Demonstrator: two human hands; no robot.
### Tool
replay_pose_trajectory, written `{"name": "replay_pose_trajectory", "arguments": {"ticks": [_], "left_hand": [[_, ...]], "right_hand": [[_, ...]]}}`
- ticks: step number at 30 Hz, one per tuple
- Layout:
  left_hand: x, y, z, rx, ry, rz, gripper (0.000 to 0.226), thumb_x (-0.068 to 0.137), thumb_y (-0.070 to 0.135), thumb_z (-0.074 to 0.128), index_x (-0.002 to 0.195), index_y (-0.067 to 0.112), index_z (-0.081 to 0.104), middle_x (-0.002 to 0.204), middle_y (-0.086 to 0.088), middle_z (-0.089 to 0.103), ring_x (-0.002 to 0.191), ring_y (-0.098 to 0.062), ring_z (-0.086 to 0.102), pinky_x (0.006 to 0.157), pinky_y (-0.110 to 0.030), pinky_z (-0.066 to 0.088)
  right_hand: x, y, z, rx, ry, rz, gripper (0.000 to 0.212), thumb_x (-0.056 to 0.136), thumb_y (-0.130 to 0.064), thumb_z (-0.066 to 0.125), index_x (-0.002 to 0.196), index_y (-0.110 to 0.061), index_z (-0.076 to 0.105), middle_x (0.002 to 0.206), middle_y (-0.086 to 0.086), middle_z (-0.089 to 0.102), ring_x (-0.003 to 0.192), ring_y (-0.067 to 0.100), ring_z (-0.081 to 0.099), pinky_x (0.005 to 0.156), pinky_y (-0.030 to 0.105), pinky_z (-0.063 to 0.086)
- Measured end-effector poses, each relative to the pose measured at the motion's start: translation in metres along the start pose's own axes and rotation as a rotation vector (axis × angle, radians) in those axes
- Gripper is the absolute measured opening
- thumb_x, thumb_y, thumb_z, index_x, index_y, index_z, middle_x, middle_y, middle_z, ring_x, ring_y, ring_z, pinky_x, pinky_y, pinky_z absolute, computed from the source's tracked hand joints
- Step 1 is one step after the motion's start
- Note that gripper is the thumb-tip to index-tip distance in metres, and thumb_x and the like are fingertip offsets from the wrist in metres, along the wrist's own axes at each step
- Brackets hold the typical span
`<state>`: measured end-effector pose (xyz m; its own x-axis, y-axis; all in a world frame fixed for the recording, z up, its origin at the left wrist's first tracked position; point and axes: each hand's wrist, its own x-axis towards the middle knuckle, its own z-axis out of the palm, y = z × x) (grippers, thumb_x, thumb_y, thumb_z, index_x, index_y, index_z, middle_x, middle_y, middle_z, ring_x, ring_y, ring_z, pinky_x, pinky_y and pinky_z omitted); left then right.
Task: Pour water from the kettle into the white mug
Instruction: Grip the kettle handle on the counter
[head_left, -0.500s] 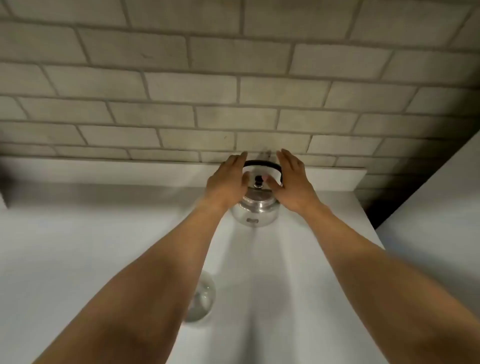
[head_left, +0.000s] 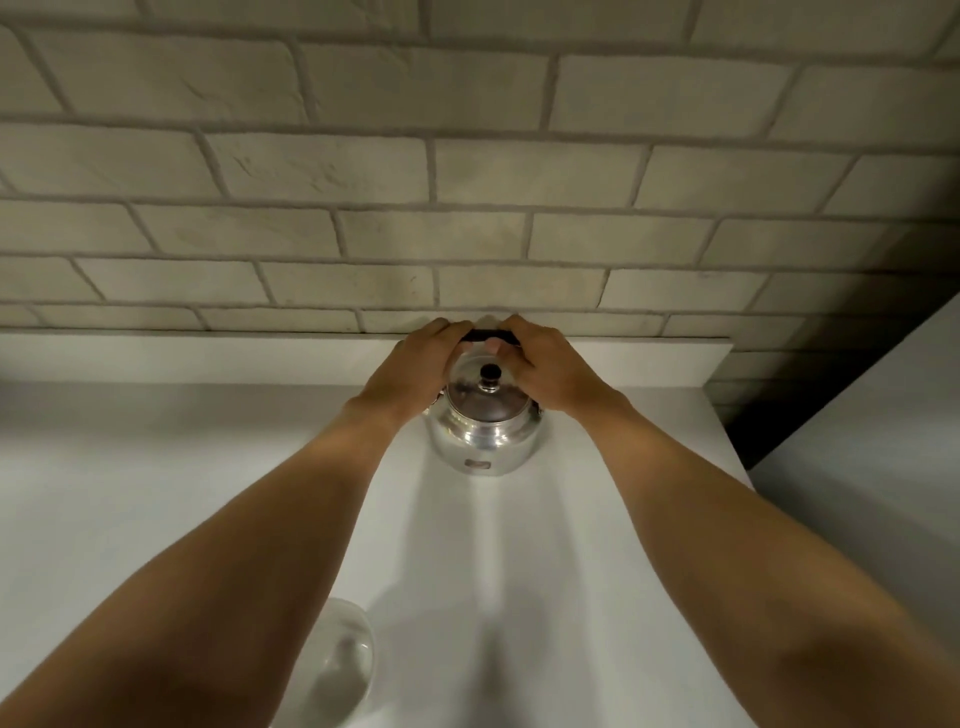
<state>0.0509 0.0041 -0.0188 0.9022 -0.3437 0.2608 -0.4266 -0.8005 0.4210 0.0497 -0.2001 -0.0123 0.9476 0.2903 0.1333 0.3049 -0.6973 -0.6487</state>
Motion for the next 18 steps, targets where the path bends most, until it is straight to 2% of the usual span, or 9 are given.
{"name": "replay_pose_trajectory", "arguments": {"ticks": [4, 6, 9, 11, 13, 16, 18], "left_hand": [[-0.013, 0.007, -0.010, 0.029, -0.004, 0.020, 0.034, 0.110, 0.023, 0.047, 0.141, 0.012, 0.056, 0.123, -0.011, 0.064, 0.106, -0.033, 0.064, 0.087, -0.041, 0.051], [-0.021, 0.017, -0.019, 0.008, 0.011, 0.024, 0.033, 0.110, 0.025, 0.046, 0.140, 0.014, 0.056, 0.120, -0.008, 0.064, 0.102, -0.031, 0.063, 0.084, -0.039, 0.050], [-0.037, 0.036, -0.037, -0.017, 0.045, 0.027, 0.030, 0.109, 0.030, 0.045, 0.135, 0.020, 0.056, 0.114, -0.001, 0.062, 0.095, -0.026, 0.062, 0.079, -0.037, 0.050], [-0.052, 0.051, -0.049, 0.005, 0.104, 0.067, 0.025, 0.108, 0.028, 0.049, 0.130, 0.019, 0.058, 0.108, -0.003, 0.062, 0.088, -0.028, 0.063, 0.073, -0.038, 0.053], [-0.070, 0.067, -0.060, 0.058, 0.151, 0.116, 0.023, 0.106, 0.024, 0.052, 0.125, 0.016, 0.062, 0.105, -0.005, 0.064, 0.082, -0.031, 0.065, 0.067, -0.040, 0.054], [-0.100, 0.090, -0.071, 0.065, 0.200, 0.141, 0.024, 0.105, 0.022, 0.054, 0.126, 0.013, 0.064, 0.107, -0.008, 0.066, 0.085, -0.034, 0.068, 0.071, -0.045, 0.057], [-0.122, 0.106, -0.073, 0.001, 0.234, 0.136, 0.023, 0.105, 0.020, 0.056, 0.124, 0.011, 0.065, 0.105, -0.009, 0.065, 0.085, -0.035, 0.067, 0.072, -0.046, 0.057]], "right_hand": [[-0.007, -0.002, -0.004, 0.025, 0.019, -0.018, 0.025, 0.105, -0.038, 0.054, 0.109, -0.016, 0.066, 0.092, -0.002, 0.073, 0.085, 0.018, 0.068, 0.075, 0.034, 0.053], [-0.016, -0.009, -0.009, 0.053, 0.036, -0.033, 0.019, 0.104, -0.040, 0.055, 0.105, -0.024, 0.066, 0.086, -0.006, 0.073, 0.080, 0.009, 0.066, 0.072, 0.028, 0.052], [-0.034, -0.028, -0.024, 0.073, 0.068, -0.066, 0.011, 0.101, -0.045, 0.056, 0.093, -0.040, 0.062, 0.072, -0.018, 0.067, 0.069, -0.001, 0.061, 0.061, 0.012, 0.041], [-0.050, -0.044, -0.036, 0.051, 0.069, -0.080, 0.010, 0.099, -0.048, 0.054, 0.090, -0.048, 0.059, 0.076, -0.029, 0.066, 0.071, -0.006, 0.061, 0.061, 0.009, 0.039], [-0.068, -0.060, -0.047, -0.009, 0.049, -0.117, 0.012, 0.098, -0.048, 0.050, 0.097, -0.046, 0.062, 0.080, -0.034, 0.065, 0.078, -0.010, 0.061, 0.064, 0.007, 0.038], [-0.098, -0.079, -0.056, -0.080, 0.046, -0.194, 0.030, 0.100, -0.043, 0.047, 0.117, -0.032, 0.070, 0.087, -0.031, 0.065, 0.085, -0.015, 0.059, 0.070, 0.003, 0.037], [-0.121, -0.086, -0.057, -0.105, 0.082, -0.233, 0.035, 0.100, -0.045, 0.048, 0.118, -0.027, 0.072, 0.088, -0.027, 0.066, 0.083, -0.014, 0.060, 0.071, 0.004, 0.037]]}}
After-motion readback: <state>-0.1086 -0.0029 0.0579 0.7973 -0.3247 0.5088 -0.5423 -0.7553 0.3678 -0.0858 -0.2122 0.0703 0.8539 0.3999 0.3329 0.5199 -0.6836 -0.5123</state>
